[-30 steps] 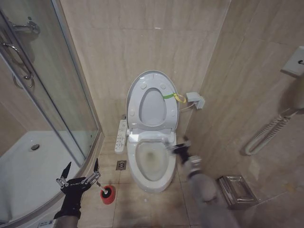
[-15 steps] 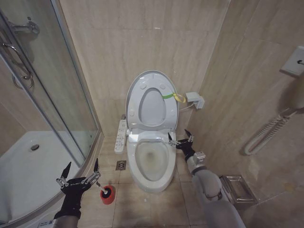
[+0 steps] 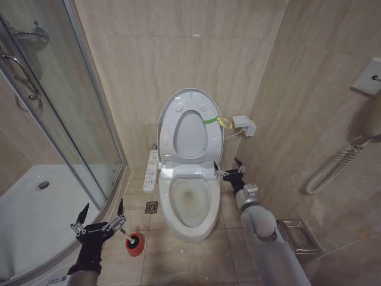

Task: Open the toilet lid, clean the toilet bowl with a toilet brush, close the toilet lid, and flush.

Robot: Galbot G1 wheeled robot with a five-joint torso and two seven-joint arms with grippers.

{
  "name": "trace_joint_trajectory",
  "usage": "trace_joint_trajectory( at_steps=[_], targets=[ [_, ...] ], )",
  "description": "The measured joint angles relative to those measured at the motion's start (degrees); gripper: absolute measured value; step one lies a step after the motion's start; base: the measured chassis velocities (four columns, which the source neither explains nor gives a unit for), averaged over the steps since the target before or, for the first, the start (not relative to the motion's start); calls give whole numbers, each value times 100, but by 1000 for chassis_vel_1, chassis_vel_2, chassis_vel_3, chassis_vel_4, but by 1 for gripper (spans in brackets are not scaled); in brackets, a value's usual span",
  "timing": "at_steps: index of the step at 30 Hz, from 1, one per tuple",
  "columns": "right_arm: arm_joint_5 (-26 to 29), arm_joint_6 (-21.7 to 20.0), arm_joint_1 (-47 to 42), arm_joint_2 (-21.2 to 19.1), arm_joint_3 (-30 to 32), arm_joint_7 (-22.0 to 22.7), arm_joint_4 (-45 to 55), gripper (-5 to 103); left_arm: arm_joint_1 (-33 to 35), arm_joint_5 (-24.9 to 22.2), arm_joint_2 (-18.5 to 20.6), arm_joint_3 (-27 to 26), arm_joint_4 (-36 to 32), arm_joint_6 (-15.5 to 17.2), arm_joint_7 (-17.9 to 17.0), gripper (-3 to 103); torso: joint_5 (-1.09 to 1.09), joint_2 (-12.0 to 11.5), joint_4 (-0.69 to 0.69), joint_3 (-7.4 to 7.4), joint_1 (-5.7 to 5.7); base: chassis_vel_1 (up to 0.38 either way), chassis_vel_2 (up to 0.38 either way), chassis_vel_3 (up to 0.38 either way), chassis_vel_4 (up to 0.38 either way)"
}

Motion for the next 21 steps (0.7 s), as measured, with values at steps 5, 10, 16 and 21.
trace_joint_trajectory(
  at_steps=[5,10,16,21],
  targets=[
    [112,-38,220,-115,-21,71,-156,100,0,0,0,0,0,0,0,100,0,0,0,0,0,0,0,0,0],
    [211,-62,381,-216,-30,142,-309,100,0,0,0,0,0,0,0,100,1,0,0,0,0,0,0,0,0],
    [385,-112,627,-379,-23,234,-489,100,0,0,0,0,0,0,0,100,0,0,0,0,0,0,0,0,0],
    [446,-152,842,-417,-59,277,-588,100,0,0,0,0,0,0,0,100,0,0,0,0,0,0,0,0,0]
  ],
)
